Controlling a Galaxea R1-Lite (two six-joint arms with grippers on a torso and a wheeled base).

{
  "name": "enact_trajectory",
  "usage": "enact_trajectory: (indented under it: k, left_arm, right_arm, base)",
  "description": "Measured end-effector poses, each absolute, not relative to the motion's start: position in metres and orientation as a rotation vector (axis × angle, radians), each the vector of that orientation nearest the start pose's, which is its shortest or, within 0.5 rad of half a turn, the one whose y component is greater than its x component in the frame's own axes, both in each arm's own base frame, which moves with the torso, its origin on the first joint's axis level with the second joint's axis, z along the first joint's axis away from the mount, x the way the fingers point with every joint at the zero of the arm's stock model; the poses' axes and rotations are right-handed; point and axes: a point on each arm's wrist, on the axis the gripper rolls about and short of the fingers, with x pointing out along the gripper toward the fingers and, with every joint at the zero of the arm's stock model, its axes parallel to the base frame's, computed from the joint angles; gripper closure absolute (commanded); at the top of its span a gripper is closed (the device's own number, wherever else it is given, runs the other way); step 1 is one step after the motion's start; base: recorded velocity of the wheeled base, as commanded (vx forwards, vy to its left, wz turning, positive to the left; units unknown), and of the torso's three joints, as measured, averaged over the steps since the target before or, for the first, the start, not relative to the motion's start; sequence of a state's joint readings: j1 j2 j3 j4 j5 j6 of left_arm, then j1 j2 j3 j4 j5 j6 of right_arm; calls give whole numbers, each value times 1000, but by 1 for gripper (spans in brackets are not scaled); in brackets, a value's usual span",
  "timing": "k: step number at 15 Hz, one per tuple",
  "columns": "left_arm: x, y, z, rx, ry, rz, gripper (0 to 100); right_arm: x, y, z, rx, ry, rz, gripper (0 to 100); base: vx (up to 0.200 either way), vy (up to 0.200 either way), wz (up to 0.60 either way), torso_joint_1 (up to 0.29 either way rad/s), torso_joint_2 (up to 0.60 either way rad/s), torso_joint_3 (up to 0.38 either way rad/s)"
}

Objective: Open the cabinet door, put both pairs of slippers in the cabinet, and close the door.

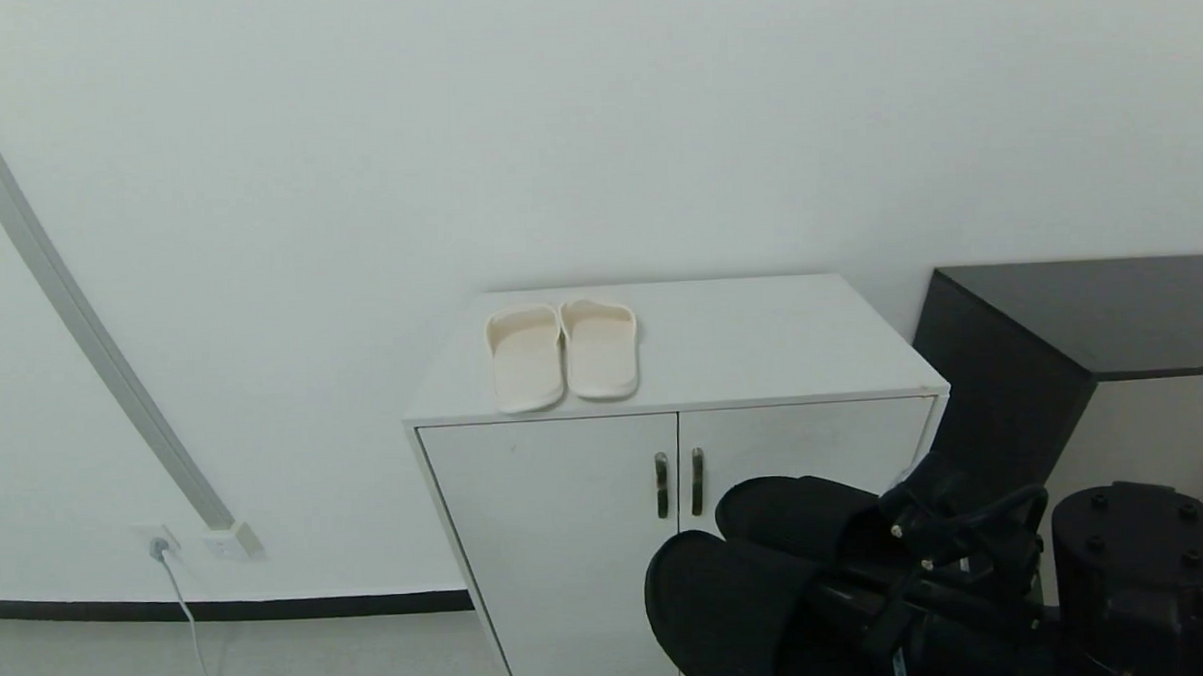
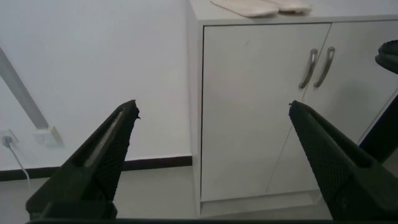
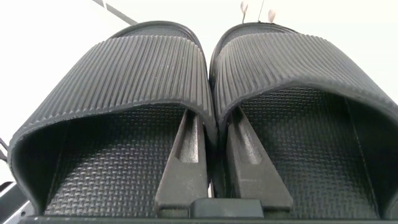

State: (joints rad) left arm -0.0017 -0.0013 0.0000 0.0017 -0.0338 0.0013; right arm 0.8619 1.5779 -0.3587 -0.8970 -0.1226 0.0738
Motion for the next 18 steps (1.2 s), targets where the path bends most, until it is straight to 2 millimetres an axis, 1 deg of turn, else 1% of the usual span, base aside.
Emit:
enact_trajectory:
  k: [10, 15, 18]
  left_arm:
    - [-23, -1, 75, 2, 0, -36, 0]
    - [-23, -1, 76, -4, 0, -37, 0]
    - [-23, -1, 76, -16, -1, -31, 0]
  right_arm:
    - [150, 174, 126, -93, 330, 730, 100]
    - [149, 172, 123, -98, 341, 732, 100]
    - [149, 173, 125, -84, 312, 734, 100]
  base:
    - [0, 0, 0, -198, 521, 322]
    - [0, 0, 0, -151, 477, 329]
    - [0, 0, 0, -113, 460, 344]
